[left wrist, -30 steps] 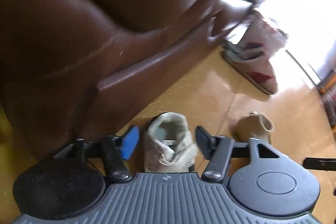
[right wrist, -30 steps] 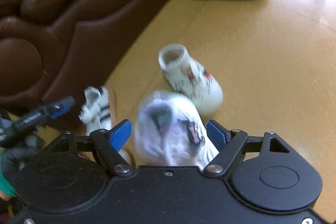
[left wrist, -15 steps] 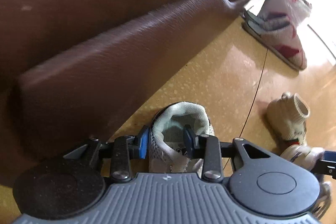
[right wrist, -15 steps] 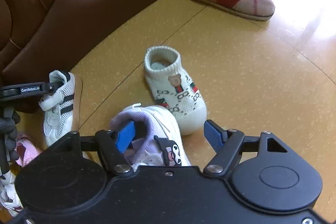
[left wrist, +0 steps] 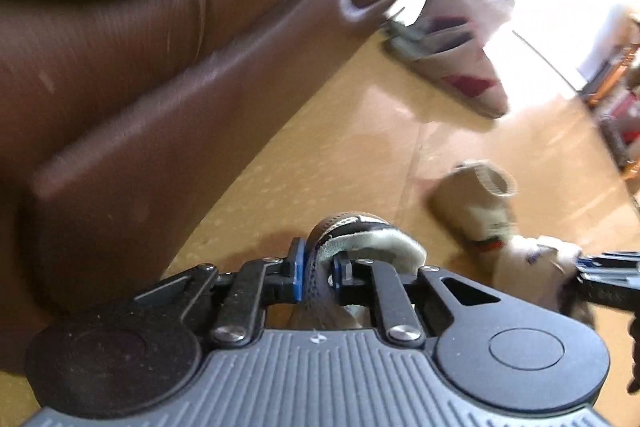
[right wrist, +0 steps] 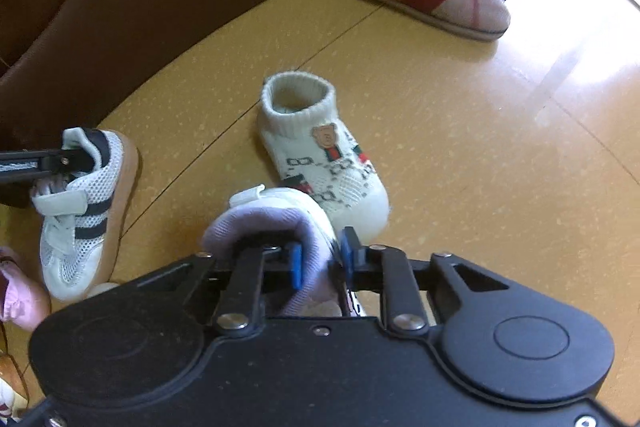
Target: Organize scattered shoes
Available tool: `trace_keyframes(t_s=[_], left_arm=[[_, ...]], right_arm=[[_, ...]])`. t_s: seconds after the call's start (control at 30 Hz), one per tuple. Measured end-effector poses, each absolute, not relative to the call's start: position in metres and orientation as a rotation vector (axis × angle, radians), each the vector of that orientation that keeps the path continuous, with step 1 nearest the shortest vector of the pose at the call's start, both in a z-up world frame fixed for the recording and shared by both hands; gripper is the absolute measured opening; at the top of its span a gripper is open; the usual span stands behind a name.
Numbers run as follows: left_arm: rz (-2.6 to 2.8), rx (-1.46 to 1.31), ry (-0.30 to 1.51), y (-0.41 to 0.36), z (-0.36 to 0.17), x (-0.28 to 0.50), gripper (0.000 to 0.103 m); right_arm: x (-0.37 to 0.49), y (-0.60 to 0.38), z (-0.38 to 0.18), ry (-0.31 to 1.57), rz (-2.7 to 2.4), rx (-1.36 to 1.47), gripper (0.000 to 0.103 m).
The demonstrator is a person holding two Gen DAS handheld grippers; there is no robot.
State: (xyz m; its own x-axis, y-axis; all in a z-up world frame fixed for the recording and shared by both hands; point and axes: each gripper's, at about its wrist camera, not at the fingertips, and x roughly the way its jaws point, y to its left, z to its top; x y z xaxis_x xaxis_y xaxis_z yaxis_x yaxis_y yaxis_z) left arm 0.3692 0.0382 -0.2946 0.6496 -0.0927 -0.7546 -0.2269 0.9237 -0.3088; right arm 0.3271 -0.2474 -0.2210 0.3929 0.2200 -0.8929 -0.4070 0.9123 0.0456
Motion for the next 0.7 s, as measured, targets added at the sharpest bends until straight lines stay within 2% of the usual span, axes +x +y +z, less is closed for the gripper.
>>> trace_keyframes(t_s=[0.43,0.7], left_arm=[[-0.058,-0.367,0.787,0.050,-0.172,0.281,0.010],[-0.064,-0.332,0.809,0.106,-0.111,0.174,0.010]], right_arm=[[0.276,-0.270,-0.097,1.008,0.362,0.050,0.014],[0.175,-0.239,-0.073,1.038,0.382,0.254,0.014]])
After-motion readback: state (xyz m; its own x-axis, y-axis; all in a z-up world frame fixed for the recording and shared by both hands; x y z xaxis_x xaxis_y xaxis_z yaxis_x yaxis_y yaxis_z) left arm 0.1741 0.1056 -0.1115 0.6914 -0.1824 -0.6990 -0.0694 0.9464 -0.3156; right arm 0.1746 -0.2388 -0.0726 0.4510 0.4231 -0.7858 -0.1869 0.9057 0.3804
